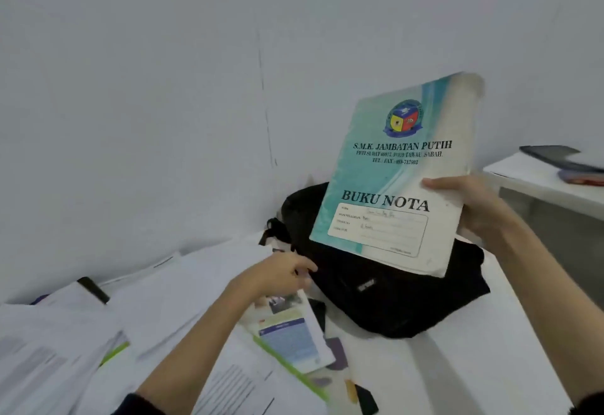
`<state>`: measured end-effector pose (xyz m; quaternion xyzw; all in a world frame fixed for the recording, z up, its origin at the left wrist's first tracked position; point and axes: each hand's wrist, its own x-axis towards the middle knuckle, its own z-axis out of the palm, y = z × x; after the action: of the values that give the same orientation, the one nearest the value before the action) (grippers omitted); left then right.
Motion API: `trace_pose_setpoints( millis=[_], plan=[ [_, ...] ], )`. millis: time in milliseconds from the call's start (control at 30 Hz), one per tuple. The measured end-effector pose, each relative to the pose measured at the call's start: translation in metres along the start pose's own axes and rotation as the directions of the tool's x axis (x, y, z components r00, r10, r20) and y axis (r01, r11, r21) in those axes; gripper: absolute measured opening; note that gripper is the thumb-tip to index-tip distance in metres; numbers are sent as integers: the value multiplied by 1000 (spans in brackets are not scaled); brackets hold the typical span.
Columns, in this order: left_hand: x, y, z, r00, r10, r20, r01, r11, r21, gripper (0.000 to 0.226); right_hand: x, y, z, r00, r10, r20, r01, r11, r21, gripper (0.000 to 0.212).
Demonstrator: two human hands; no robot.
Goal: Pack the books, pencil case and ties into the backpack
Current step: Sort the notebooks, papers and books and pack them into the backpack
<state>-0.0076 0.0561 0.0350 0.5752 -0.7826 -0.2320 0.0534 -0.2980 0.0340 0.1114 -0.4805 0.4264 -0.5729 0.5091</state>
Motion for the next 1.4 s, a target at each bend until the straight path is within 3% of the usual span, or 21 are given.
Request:
trace_pose_setpoints(
  millis=[133,200,267,300,400,467,500,567,600,633,700,800,900,1000,1067,1133,1233,1300,1333,1367,1400],
  plan=[
    [45,71,66,980,173,103,-169,985,-46,58,18,-13,-77,999,-4,-54,1,998,-65,31],
    [70,101,90,978,185,100,-192,979,72,63,32,-18,-110,1000,-2,-27,0,996,-89,28],
    [92,114,99,989,137,52,-145,966,212,52,49,-17,-134,1000,16,5,-16,996,-92,27],
    [103,113,101,995,98,-4,-96,979,181,40,58,-14,-143,999,34,25,-32,996,-88,26],
    [128,85,93,958,-166,-234,114,969,-219,19,82,0,-155,990,107,93,-101,993,-66,30],
    [134,53,84,801,-478,-361,251,815,-522,26,94,10,-153,981,133,140,-127,991,-53,33],
    [134,39,79,699,-621,-354,251,677,-692,23,100,14,-151,977,142,157,-136,990,-47,33],
    [128,25,63,559,-790,-251,82,354,-932,19,107,22,-147,968,165,189,-162,986,-32,34],
    [124,21,52,514,-828,-222,-25,245,-969,16,110,26,-147,963,178,202,-175,984,-31,34],
    [121,18,39,470,-854,-222,-86,206,-975,10,114,31,-149,958,193,212,-191,981,-32,36],
    [118,14,11,394,-872,-290,-99,273,-957,19,119,42,-153,959,220,181,-219,975,-23,40],
    [120,31,-23,343,-795,-500,12,536,-844,30,118,66,-153,974,214,77,-221,970,97,38],
    [126,72,-49,367,-557,-745,57,813,-580,41,108,97,-135,970,209,-123,-177,957,230,31],
    [130,111,-70,394,-299,-869,96,954,-284,46,101,136,-101,946,196,-258,-133,961,241,33],
    [133,127,-75,458,-169,-873,149,982,-113,45,94,154,-73,954,249,-169,-202,946,253,35],
    [134,141,-72,517,-62,-854,169,985,31,44,85,161,-47,910,412,53,-409,867,285,37],
    [135,150,-68,549,10,-836,146,983,108,45,67,158,-22,669,607,429,-688,724,48,30],
    [131,149,-68,565,29,-824,151,979,138,43,59,149,-14,496,614,614,-675,718,-171,30],
    [129,147,-70,571,35,-820,156,976,150,41,57,143,-11,455,590,667,-618,749,-241,28],
    [127,145,-71,575,38,-818,160,974,158,40,57,136,-10,467,549,693,-537,799,-271,25],
    [124,143,-71,575,43,-817,164,972,166,40,62,131,-12,530,493,690,-427,858,-285,20]
  ],
)
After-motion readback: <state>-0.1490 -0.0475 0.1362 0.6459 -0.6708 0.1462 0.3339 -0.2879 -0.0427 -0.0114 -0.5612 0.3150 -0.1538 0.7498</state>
